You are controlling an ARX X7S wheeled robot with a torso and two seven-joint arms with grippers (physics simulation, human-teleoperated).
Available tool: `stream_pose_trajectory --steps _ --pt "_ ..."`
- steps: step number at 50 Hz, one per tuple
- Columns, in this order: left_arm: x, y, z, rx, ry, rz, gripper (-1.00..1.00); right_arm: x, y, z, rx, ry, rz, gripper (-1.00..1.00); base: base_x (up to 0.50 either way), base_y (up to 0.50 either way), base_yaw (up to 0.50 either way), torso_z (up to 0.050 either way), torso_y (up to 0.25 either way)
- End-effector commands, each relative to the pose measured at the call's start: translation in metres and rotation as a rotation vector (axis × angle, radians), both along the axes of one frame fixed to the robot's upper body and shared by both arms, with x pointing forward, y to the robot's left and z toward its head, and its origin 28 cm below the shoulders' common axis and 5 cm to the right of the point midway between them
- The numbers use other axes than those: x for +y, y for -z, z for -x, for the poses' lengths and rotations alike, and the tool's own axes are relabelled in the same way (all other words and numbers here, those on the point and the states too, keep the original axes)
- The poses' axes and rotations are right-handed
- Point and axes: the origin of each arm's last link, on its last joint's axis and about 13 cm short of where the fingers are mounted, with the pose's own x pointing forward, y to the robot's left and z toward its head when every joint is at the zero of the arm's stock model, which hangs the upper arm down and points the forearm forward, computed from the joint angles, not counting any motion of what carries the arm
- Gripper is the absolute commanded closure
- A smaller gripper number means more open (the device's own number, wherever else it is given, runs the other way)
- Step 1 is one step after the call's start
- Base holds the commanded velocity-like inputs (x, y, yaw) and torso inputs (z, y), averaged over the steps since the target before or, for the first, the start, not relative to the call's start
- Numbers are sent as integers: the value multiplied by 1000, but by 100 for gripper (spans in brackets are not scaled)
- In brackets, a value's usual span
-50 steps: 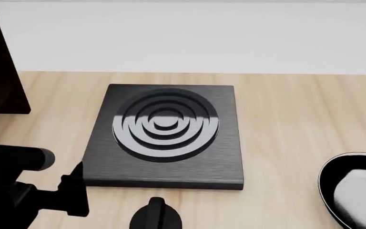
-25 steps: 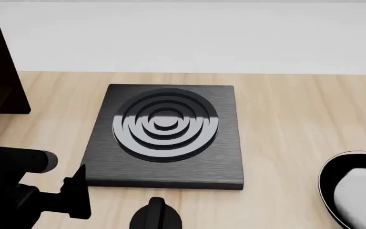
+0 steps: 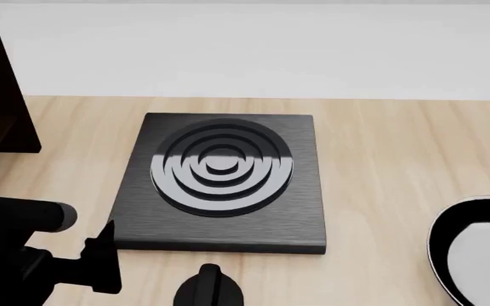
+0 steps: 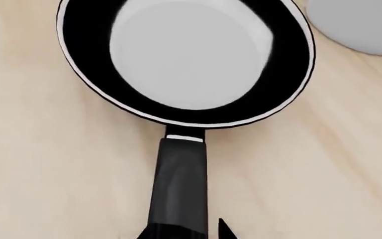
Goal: Put the frying pan on the cabinet shelf.
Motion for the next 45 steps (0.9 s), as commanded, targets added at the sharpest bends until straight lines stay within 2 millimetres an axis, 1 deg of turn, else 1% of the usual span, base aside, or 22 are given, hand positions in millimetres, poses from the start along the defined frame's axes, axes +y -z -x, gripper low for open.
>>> stream_pose_trajectory --steps 1,3,8,10,24,34,39,40,45 --pt "0 -1 0 -7 9 23 -100 3 6 8 9 5 -23 100 0 0 0 0 0" --pt "0 -1 0 -6 7 23 -100 3 5 9 1 5 -25 100 0 0 0 0 0" --pt "0 1 0 -7 10 22 -100 4 -7 9 -28 6 -10 100 0 0 0 0 0" --pt "-1 -1 0 -6 11 22 -100 5 -15 8 -47 4 -5 100 0 0 0 0 0" --pt "-1 0 0 -9 13 22 -100 14 -53 2 -134 -50 74 100 0 0 0 0 0" --pt "0 -2 0 -9 12 28 -100 28 -94 -1 -228 -126 133 100 0 0 0 0 0" --pt "0 -5 2 -4 25 66 -100 41 -112 -4 -304 -229 119 100 0 0 0 0 0" --pt "0 -6 3 -15 43 123 -100 44 -114 -4 -312 -264 134 100 0 0 0 0 0" --pt "2 -9 5 -25 53 113 -100 56 -127 -6 -403 -345 128 100 0 0 0 0 3"
